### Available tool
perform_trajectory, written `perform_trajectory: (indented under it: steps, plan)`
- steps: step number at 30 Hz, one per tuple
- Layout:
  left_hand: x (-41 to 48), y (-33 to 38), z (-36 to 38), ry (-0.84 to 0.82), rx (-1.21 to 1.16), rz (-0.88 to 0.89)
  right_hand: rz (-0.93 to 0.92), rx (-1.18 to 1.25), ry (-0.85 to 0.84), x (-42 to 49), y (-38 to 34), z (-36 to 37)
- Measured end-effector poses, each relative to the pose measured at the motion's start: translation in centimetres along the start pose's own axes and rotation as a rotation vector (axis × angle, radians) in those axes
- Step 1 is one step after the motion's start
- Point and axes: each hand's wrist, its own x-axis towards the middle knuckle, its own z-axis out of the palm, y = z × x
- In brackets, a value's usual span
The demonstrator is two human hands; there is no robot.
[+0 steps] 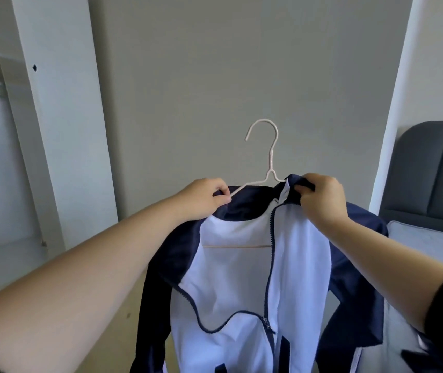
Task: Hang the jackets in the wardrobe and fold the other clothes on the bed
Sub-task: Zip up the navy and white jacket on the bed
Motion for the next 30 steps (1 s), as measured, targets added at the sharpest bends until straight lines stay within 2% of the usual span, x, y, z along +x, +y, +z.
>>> perform_trajectory:
  steps: [3, 6, 7, 9, 11, 14, 16, 17, 19, 23, 25, 27, 30]
  plan:
    - [-0.1, 0.0, 0.7, 0.109, 0.028, 0.032, 0.052, 0.065, -0.110, 0.5, -0.2, -0.6]
    - [-0.2, 0.1, 1.2, 0.252, 0.027, 0.048, 0.277, 0.323, -0.346, 1.3, -0.3, -2.9]
    - [-0.2, 0.1, 1.4, 0.286, 0.037, 0.073, 0.300, 0.327, -0.410, 1.4, -0.1, -3.5]
    - [-0.3, 0.1, 2.0, 0.348, 0.060, 0.135, 0.145, 0.060, -0.508, 1.7, 0.4, -4.2]
    - [-0.5, 0.1, 2.5, 0.410, 0.093, 0.179, -0.008, -0.213, -0.477, 1.6, 0.6, -3.9]
    - [-0.5, -0.1, 2.3, 0.510, 0.145, 0.229, -0.102, -0.290, -0.216, 1.2, 1.4, -3.4]
    - [-0.4, -0.5, 1.6, 0.602, 0.149, 0.212, -0.057, -0.335, -0.079, 1.0, 2.7, -3.4]
    - [-0.4, -0.7, 1.3, 0.627, 0.155, 0.198, -0.018, -0.389, -0.089, 0.8, 3.1, -3.5]
    - [-0.4, -0.9, 1.4, 0.626, 0.184, 0.202, 0.036, -0.462, -0.237, 0.8, 3.5, -3.4]
    - [-0.4, -1.2, 2.8, 0.609, 0.179, 0.248, -0.016, -0.125, -0.390, 0.6, 1.8, -2.8]
    - [-0.2, -1.2, 3.3, 0.606, 0.153, 0.254, -0.027, -0.146, -0.460, 0.4, 1.2, -2.2]
    - [0.4, -1.0, 3.4, 0.563, 0.083, 0.220, -0.017, -0.200, -0.431, 0.1, 1.5, -1.6]
    - [0.9, -0.6, 2.2, 0.369, -0.185, 0.101, -0.010, -0.181, -0.276, -0.2, 2.2, -1.3]
